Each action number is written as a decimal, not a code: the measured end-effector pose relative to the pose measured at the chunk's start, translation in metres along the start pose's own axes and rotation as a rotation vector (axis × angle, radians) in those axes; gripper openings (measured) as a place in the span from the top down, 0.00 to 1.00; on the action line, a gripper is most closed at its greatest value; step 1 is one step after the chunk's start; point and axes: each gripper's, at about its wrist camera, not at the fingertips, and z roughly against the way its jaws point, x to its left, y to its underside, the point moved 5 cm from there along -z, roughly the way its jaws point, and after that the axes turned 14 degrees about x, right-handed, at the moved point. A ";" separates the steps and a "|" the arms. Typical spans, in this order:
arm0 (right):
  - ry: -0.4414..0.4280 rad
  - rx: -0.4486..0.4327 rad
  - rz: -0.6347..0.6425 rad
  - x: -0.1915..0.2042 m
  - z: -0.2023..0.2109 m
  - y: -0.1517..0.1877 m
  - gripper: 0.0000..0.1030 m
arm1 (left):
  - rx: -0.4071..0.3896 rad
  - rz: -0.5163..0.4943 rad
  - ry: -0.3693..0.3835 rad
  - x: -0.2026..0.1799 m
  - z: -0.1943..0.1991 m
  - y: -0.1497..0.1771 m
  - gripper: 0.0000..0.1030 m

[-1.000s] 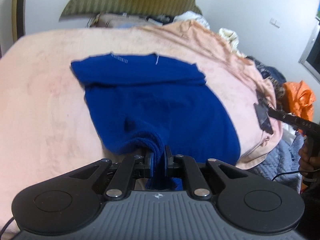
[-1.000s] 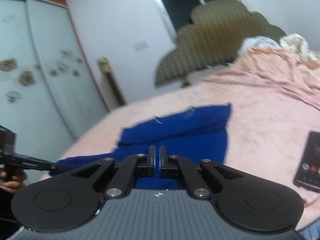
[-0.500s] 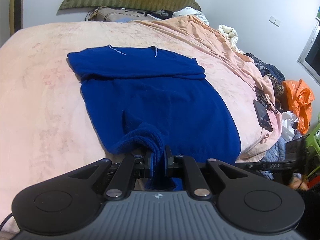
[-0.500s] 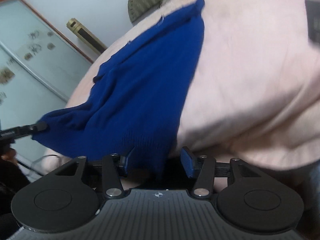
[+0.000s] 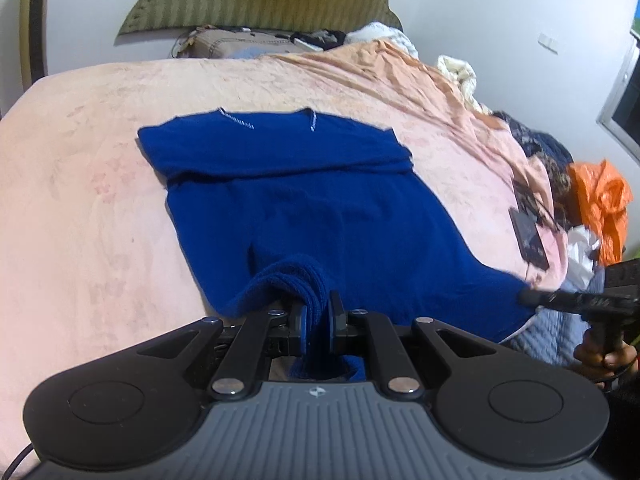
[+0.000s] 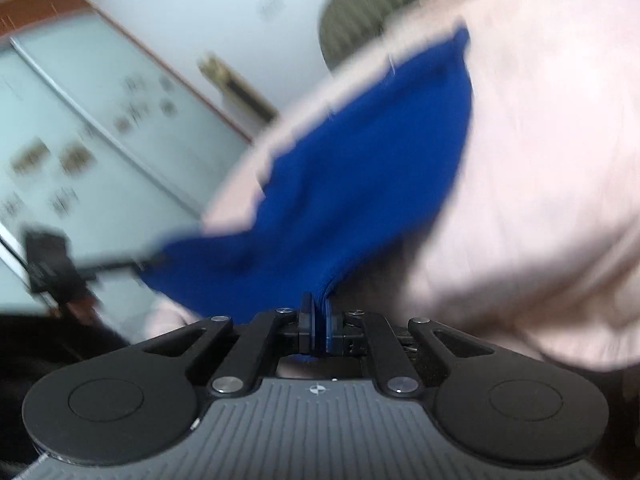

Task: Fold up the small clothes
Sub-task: 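Lift the hem with both grippers and fold it toward the collar, then open both grippers to release the folded hem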

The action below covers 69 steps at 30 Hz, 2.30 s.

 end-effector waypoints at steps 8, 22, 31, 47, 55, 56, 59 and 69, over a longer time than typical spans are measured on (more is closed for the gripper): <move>-0.097 -0.208 -0.063 0.012 0.027 -0.051 0.90 | -0.082 -0.020 -0.006 -0.008 0.016 -0.014 0.91; -0.148 -0.248 -0.166 -0.012 0.018 -0.123 0.90 | -0.051 0.117 0.075 0.025 -0.007 -0.098 0.91; -0.155 -0.359 -0.289 -0.054 -0.028 -0.231 0.90 | -0.100 0.228 -0.048 0.075 -0.057 -0.206 0.91; 0.181 -0.238 -0.524 -0.187 -0.177 -0.350 0.66 | 0.014 0.318 -0.233 0.160 -0.191 -0.271 0.50; 0.384 -0.284 -0.246 -0.153 -0.158 -0.355 0.34 | -0.082 0.284 -0.357 0.179 -0.157 -0.247 0.25; 0.397 -0.233 -0.227 -0.153 -0.167 -0.357 0.34 | -0.067 0.272 -0.350 0.178 -0.160 -0.245 0.25; 0.456 -0.106 -0.162 -0.152 -0.198 -0.359 0.34 | -0.032 0.231 -0.389 0.172 -0.172 -0.240 0.25; 0.672 -0.037 0.093 -0.129 -0.229 -0.375 0.93 | -0.018 0.133 -0.321 0.149 -0.169 -0.209 0.25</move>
